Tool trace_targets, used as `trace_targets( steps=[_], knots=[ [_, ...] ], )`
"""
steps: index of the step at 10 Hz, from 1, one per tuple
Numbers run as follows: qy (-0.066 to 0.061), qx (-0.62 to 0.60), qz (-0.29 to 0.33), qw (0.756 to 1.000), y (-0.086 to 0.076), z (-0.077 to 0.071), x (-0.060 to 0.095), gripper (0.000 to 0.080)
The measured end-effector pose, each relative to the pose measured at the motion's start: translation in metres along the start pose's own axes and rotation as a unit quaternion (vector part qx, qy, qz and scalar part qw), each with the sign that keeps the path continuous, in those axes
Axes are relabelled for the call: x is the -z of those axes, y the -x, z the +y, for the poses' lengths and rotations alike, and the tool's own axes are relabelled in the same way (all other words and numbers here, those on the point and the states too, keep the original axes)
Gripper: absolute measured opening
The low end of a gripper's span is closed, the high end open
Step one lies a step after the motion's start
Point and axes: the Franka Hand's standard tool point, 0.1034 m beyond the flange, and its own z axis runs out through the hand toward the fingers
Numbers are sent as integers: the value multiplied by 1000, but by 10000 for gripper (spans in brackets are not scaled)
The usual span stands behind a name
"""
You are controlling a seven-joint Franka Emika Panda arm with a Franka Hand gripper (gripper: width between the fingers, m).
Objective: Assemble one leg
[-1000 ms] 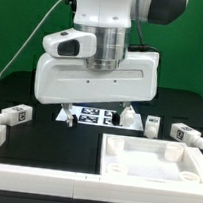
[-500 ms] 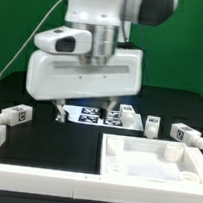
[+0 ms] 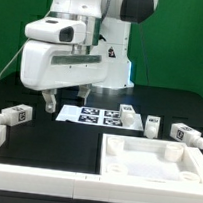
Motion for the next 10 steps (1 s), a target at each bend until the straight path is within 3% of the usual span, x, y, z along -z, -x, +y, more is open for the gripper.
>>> trace_targets(
  steps=[1,2,3,4,5,8,10],
  knots=[
    [-1,24,-1,1000,2,0,-1,649],
    [-9,103,-5,995,16,-4,-4,649],
    [-21,180,-14,983,40,-5,-5,649],
    [-23,237,-19,971,64,-4,-2,649],
    [-20,267,-20,963,75,-1,1,649],
    [-25,332,-25,943,80,0,-1,649],
    [-26,333,-26,942,83,0,-2,649]
  ],
)
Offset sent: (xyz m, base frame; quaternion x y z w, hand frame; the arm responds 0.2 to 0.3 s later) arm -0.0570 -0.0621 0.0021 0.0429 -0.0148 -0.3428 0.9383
